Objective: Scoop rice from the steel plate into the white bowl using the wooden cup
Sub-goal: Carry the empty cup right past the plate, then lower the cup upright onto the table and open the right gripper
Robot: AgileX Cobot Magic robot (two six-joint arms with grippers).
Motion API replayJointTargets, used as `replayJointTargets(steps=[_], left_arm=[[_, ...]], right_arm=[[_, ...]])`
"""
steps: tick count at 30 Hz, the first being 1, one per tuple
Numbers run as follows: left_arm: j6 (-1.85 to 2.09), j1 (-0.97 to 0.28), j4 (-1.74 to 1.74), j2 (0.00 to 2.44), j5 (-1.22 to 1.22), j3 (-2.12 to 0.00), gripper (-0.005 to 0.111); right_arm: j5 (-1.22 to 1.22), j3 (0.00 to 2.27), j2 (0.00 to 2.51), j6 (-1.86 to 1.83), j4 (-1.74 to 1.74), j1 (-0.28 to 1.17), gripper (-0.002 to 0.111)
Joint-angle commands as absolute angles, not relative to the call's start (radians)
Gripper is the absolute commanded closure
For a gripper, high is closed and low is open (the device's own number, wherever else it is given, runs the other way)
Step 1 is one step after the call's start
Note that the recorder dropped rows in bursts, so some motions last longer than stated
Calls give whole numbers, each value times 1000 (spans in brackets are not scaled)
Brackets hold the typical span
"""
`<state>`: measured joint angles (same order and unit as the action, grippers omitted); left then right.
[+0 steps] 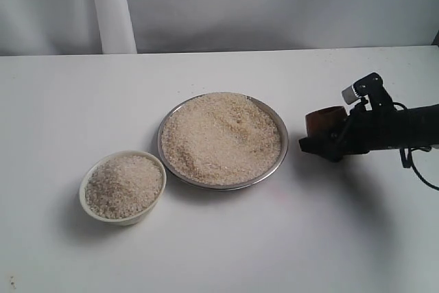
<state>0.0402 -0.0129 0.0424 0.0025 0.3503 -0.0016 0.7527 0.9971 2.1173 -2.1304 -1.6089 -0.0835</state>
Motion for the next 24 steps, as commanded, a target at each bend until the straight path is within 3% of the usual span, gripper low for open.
replayJointTargets(steps=[1, 6, 14, 20, 24], left_arm=[[36, -16, 42, 0, 345, 0, 107], [36, -16, 42, 0, 345, 0, 107], [36, -16, 42, 0, 345, 0, 107], [36, -16, 42, 0, 345, 0, 107], [36, -16, 42, 0, 345, 0, 107]], right_arm=[[775, 1020, 2123, -2142, -1608, -58, 103], [743, 1026, 2123, -2142, -1576, -21, 49], [655, 1026, 2122, -2122, -1576, -21, 44], [655, 1026, 2122, -2093, -1572, -21, 28], [655, 1026, 2120, -2091, -1576, -21, 24]])
